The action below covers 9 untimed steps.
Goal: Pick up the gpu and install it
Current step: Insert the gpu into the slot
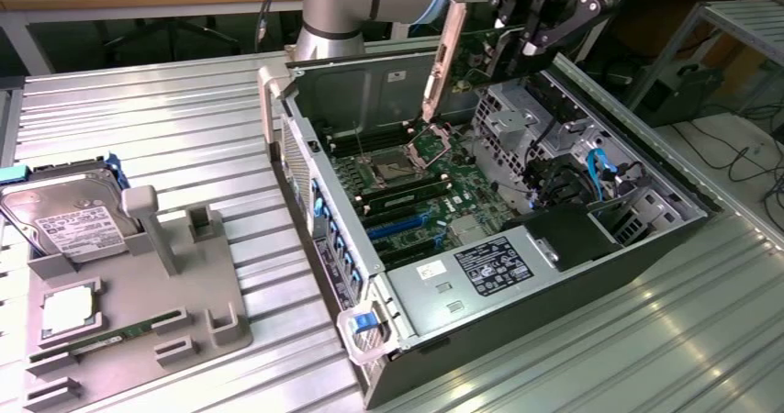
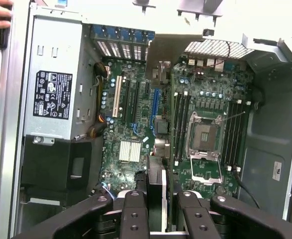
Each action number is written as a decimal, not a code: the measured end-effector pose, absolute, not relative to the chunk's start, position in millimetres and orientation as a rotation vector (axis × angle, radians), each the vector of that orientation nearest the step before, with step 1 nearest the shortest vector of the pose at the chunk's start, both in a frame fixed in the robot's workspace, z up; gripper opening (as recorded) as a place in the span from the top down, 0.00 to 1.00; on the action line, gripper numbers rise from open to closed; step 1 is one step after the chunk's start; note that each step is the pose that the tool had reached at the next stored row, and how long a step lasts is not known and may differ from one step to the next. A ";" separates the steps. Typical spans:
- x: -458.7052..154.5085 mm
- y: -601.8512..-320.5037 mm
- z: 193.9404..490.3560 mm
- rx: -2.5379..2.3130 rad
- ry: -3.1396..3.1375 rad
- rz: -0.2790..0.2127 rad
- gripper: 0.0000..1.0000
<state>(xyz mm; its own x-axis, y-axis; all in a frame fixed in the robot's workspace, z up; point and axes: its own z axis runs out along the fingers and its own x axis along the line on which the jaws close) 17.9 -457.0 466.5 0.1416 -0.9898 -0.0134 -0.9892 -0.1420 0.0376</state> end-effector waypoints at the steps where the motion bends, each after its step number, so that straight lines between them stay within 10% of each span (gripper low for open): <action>1: 17.3 -457.1 465.9 2.362 -2.041 -0.054 0.73; 9: 10.2 -455.8 451.5 2.331 -2.077 -0.055 0.73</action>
